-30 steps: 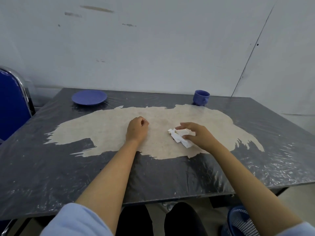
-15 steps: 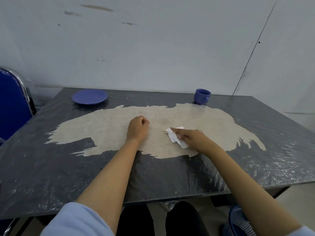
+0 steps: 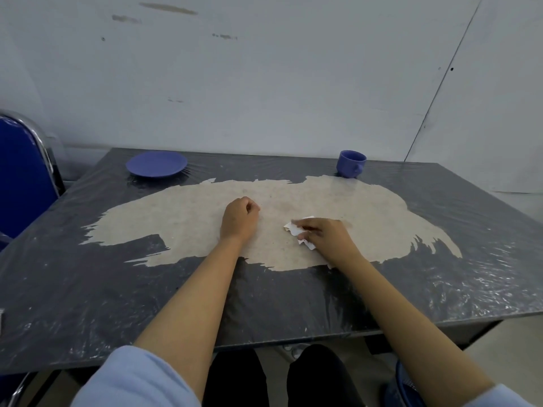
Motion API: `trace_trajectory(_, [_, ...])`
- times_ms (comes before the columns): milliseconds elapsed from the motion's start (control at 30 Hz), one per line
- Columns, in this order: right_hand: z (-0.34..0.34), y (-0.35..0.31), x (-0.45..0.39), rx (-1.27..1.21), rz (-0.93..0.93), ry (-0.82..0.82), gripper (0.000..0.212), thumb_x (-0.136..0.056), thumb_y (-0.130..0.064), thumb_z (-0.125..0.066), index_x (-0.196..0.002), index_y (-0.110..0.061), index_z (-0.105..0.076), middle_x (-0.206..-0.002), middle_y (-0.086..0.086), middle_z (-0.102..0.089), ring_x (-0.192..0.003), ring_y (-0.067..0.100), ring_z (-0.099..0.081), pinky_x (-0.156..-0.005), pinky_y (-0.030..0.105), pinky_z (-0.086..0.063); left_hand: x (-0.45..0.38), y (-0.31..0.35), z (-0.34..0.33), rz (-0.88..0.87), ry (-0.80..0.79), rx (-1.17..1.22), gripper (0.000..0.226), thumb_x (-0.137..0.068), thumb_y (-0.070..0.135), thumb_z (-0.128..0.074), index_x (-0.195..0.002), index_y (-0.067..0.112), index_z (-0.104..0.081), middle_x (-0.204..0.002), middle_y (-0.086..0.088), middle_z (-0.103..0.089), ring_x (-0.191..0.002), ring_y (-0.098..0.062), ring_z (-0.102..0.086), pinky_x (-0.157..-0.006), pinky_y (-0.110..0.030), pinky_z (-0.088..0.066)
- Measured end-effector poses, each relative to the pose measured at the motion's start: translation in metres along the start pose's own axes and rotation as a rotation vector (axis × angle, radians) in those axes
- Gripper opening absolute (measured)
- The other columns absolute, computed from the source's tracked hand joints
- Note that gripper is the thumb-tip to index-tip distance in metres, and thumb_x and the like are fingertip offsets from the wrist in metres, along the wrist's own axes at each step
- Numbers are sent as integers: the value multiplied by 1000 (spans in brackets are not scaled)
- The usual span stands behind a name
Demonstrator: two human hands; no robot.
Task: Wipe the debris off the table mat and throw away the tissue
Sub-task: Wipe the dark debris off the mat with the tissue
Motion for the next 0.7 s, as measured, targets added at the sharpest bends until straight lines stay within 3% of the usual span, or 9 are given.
trace_trajectory(200, [3,-1,10,-60,18,44,25,-90,-12,-61,-100,-26,-79,-97,-8,-77,-84,4,-67,-79,17,-52,1,1,0,-7,-2,-6,22,-96,18,-48,-95,13,-69,-92,6,-62,-84,-9,-57,-63,-9,-36])
trace_trajectory(300, [10,4,14,-32,17,46,27,-87,-3,-62,-94,-19,-81,-98,-3,-77,-86,10,-67,-73,4,-45,1,1,1,-6,-3,0,22,-95,17,-47,-95,12,-69,-92,6,-62,-85,-10,-57,-64,-12,-37])
trace_trajectory(400, [16,9,17,-53,-4,34,27,-85,1,-62,-90,-16,-82,-99,-2,-77,-87,9,-67,-73,0,-41,1,2,2,-4,-6,13,23,-93,15,-47,-93,11,-69,-91,6,-62,-84,-11,-57,-62,-12,-37])
trace_trajectory(533, [28,13,17,-119,-73,31,16,-85,-10,-70,-91,-20,-81,-91,-9,-75,-77,-10,-63,-68,-1,-41,2,2,3,-2,-6,34,22,-92,14,-48,-91,10,-69,-90,6,-62,-82,-10,-55,-60,-10,-35])
trace_trajectory(633, [41,20,19,-215,-119,193,12,-83,-17,-74,-91,-23,-80,-89,-10,-77,-82,-6,-65,-70,1,-44,2,2,2,-6,-3,34,23,-92,14,-47,-92,11,-70,-90,6,-61,-82,-10,-55,-60,-10,-35])
trace_trajectory(700, [41,23,24,-185,-140,211,12,-84,-18,-73,-93,-21,-80,-92,-7,-77,-80,-5,-64,-69,2,-44,2,2,2,-8,-3,30,23,-92,14,-47,-93,11,-70,-90,6,-62,-83,-11,-56,-62,-11,-36])
Point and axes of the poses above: each hand's wrist, its own x-axis away from the middle knuckle, its own z-axis out of the back of the hand, y = z × x, the point moved 2 cm from there along -x, towards the middle knuckle
